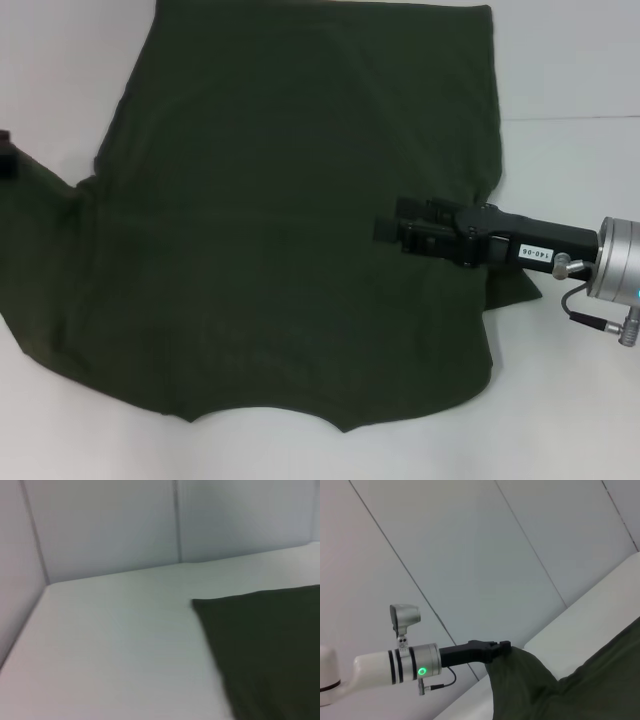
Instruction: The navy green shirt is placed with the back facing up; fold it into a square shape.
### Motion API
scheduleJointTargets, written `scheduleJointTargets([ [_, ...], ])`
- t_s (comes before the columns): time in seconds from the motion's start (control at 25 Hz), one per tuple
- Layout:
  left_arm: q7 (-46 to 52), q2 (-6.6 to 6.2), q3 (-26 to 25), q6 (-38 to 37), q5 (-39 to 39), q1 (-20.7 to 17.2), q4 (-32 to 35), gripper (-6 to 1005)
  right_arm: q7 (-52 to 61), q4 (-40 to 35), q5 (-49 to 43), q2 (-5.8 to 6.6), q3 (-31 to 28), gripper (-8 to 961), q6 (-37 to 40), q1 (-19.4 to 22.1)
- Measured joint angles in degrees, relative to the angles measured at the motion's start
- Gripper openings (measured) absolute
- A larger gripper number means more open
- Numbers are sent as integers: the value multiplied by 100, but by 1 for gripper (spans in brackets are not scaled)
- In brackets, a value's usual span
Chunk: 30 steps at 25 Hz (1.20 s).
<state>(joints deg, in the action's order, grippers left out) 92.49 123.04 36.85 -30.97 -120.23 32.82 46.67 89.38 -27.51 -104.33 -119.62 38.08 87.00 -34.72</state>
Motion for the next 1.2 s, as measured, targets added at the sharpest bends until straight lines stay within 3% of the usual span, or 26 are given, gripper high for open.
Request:
scheduleJointTargets([
  [0.12, 265, 116, 370, -199, 0, -241, 382, 1, 0, 5, 0, 0, 16, 847, 1, 0],
  [0.24, 696, 139, 751, -528, 0, -431, 660, 1, 5, 16, 0, 0, 28, 847, 2, 0],
  [0.6, 1202, 142, 813, -1367, 70, -435, 756, 2, -11, 92, 0, 0, 33, 847, 7, 4],
  [0.88, 1329, 124, 813, -2039, 560, -375, 779, 2, -22, 92, -10, 0, 33, 847, 4, 1],
  [1.2, 1460, 131, 998, -2220, 759, -277, 616, 2, -30, 88, -9, 0, 33, 846, -15, 26],
])
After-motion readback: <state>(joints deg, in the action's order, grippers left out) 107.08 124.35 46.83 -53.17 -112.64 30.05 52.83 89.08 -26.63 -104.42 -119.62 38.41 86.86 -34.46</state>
